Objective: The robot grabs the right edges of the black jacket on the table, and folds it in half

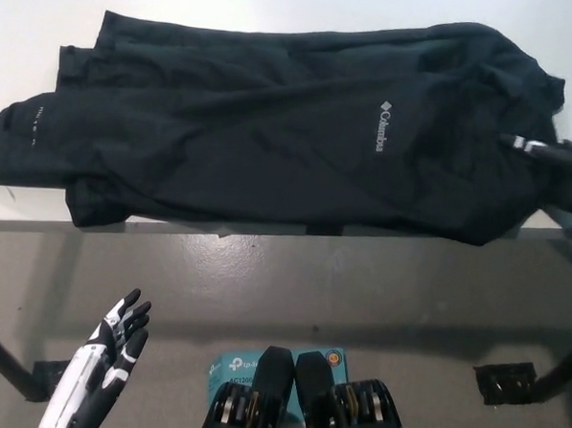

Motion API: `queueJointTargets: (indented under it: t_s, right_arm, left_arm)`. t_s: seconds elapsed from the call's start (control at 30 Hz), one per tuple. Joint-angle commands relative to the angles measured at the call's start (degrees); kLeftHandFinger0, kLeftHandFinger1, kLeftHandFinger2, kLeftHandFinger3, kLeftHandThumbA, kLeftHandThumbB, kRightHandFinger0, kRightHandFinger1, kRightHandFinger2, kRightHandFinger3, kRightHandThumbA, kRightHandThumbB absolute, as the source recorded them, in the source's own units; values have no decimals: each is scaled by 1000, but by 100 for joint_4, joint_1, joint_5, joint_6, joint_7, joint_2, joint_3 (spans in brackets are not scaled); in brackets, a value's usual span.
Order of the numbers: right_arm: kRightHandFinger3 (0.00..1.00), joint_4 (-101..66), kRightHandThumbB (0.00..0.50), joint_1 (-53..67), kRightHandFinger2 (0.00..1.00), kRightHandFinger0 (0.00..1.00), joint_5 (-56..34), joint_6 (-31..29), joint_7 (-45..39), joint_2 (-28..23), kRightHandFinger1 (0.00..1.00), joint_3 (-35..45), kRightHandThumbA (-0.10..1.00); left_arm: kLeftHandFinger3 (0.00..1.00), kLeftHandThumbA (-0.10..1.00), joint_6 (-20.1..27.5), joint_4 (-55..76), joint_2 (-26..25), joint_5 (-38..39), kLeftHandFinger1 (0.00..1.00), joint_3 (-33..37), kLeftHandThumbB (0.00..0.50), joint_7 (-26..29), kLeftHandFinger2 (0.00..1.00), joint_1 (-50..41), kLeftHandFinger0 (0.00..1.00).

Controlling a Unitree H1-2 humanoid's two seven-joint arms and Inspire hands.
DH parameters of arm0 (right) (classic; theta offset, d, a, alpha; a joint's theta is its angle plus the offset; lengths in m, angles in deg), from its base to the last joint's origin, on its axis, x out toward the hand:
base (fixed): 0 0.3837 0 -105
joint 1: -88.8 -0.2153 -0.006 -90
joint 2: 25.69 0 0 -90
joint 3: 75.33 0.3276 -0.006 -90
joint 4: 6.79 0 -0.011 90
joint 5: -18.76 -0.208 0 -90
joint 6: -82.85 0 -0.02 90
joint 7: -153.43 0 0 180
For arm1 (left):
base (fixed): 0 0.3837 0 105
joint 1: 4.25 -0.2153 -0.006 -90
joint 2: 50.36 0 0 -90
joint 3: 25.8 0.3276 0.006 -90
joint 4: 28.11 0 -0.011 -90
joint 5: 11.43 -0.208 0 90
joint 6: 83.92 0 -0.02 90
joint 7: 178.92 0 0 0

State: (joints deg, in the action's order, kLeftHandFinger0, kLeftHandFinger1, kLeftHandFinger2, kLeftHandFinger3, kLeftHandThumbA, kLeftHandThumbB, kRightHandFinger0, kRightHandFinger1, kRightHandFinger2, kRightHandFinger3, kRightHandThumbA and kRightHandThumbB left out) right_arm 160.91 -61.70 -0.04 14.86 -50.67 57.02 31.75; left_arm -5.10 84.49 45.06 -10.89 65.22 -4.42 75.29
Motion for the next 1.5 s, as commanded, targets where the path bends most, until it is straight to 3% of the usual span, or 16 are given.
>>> queueJointTargets:
  t_s: [0.0, 0.1, 0.17, 0.37, 0.43, 0.57, 0.6, 0.73, 0.9, 0.93, 1.0, 1.13, 1.17, 1.23, 1.33, 1.47]
  right_arm:
    - [453, 29, 196, -464, 571, 0, -208, -379, 1396, 312, 131, 363, -100]
    - [609, 31, 152, -483, 591, 0, -306, -425, 1378, 343, 97, 531, -100]
    - [533, -19, 150, -470, 584, 0, -301, -453, 1317, 360, 70, 603, -100]
    - [643, -105, 126, -441, 639, 0, -418, -725, 1575, 437, 86, 905, -100]
    - [873, -139, 140, -427, 648, 0, -498, -874, 1761, 486, 67, 1047, -100]
    - [711, -255, 133, -439, 694, 0, -652, -1328, 2052, 499, 57, 1391, -100]
    - [590, -331, 135, -443, 693, 0, -697, -1392, 2138, 506, 55, 1477, -100]
    - [857, -746, 116, -570, 678, 0, -785, -1569, 2305, 421, 27, 1781, -100]
    - [1000, -1315, 113, -913, 748, 0, -875, -1393, 2296, 249, 71, 1887, -100]
    - [827, -1391, 107, -1025, 792, 0, -825, -1412, 2325, 186, 96, 1845, -100]
    - [1000, -1782, 93, -1124, 791, 0, -834, -1200, 2408, 162, 117, 1828, -100]
    - [1000, -2080, 114, -1375, 719, 0, -905, -883, 2494, 41, 66, 1842, -100]
    - [1000, -2176, 85, -1420, 766, 0, -876, -839, 2396, 0, 88, 1771, -100]
    - [675, -2237, 100, -1522, 818, 0, -810, -807, 2301, -68, 169, 1644, -100]
    - [873, -2328, 81, -1629, 771, 0, -568, -975, 2168, -131, 300, 1282, -100]
    - [584, -2915, 147, -1689, 674, 0, 22, -957, 1882, -100, 275, 238, -100]
  left_arm:
    - [1000, 843, -44, 226, -84, 110, 1000, -82, 0, -74, 1000, 46, 1000]
    - [1000, 841, -29, 209, -93, 168, 1000, -107, 11, -85, 1000, 69, 1000]
    - [1000, 847, -47, 205, -94, 123, 1000, -105, 14, -74, 1000, 86, 1000]
    - [1000, 842, -55, 200, -73, 92, 1000, -105, 0, -61, 1000, 103, 1000]
    - [1000, 847, -45, 203, -88, 91, 1000, -107, 0, -73, 1000, 87, 1000]
    - [1000, 871, -145, 215, -99, 126, 1000, -118, 0, -89, 1000, 132, 1000]
    - [1000, 872, -141, 211, -98, 132, 1000, -117, 2, -91, 1000, 145, 1000]
    - [1000, 869, -64, 149, -93, 189, 1000, -127, 14, -109, 1000, 176, 1000]
    - [1000, 890, -82, 117, -105, 152, 1000, -107, 8, -116, 1000, 233, 1000]
    - [1000, 895, -112, 130, -108, 157, 1000, -105, 12, -121, 1000, 248, 1000]
    - [1000, 908, -110, 136, -100, 132, 1000, -106, 25, -104, 1000, 279, 1000]
    - [1000, 903, -34, 141, -110, 75, 1000, -130, 9, -69, 1000, 289, 1000]
    - [1000, 899, -46, 142, -106, 120, 1000, -148, 8, -77, 1000, 291, 1000]
    - [1000, 898, -42, 142, -123, 89, 1000, -158, 11, -69, 1000, 313, 1000]
    - [1000, 901, -78, 170, -147, 54, 1000, -146, 37, -85, 1000, 354, 1000]
    - [1000, 904, -32, 147, -163, 40, 1000, -143, 27, -84, 1000, 385, 1000]
